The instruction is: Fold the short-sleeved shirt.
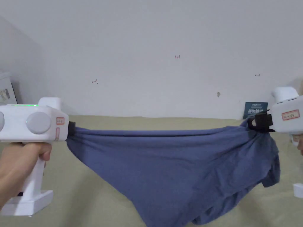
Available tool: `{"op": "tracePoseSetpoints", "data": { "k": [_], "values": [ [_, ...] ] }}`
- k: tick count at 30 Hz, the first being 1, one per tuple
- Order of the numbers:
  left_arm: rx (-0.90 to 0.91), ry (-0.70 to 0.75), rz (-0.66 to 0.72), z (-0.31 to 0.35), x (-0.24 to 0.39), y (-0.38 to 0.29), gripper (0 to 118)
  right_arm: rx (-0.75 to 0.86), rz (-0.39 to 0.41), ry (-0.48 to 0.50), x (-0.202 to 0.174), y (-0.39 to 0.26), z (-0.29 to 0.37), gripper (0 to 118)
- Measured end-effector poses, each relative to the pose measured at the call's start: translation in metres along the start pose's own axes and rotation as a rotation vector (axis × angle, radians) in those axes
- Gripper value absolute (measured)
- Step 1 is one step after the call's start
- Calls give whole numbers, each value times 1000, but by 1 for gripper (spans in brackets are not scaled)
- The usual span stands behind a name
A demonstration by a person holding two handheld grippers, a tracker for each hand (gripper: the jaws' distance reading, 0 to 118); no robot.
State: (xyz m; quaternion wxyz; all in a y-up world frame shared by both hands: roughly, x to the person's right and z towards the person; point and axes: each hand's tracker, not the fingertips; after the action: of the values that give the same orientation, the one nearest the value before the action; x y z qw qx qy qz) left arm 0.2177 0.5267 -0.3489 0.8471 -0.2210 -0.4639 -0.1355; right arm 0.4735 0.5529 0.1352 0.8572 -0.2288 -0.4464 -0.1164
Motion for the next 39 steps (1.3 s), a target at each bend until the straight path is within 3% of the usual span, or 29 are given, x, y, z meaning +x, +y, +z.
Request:
{"op": "tracePoseSetpoints", "data": {
  "k": [5, 13, 22, 27, 31, 39],
  "values": [
    [70, 18, 4, 26, 8, 50, 0, 72, 49, -43, -3, 35, 29, 7],
    [97, 64, 8, 7, 22, 110, 0, 98, 76, -121, -3, 84, 0, 7],
    [123, 124, 41, -55, 32, 161, 0, 109, 114, -178, -16, 152, -76, 6],
    [113, 145, 36, -98, 38, 189, 0, 119, 90, -206, -16, 185, -134, 7],
    [109, 179, -16, -142, 46, 202, 0, 93, 109, -233, -22, 200, -186, 7],
    [127, 208, 22, -227, 55, 210, 0, 122, 51, -269, -29, 195, -268, 7]
  ]
}}
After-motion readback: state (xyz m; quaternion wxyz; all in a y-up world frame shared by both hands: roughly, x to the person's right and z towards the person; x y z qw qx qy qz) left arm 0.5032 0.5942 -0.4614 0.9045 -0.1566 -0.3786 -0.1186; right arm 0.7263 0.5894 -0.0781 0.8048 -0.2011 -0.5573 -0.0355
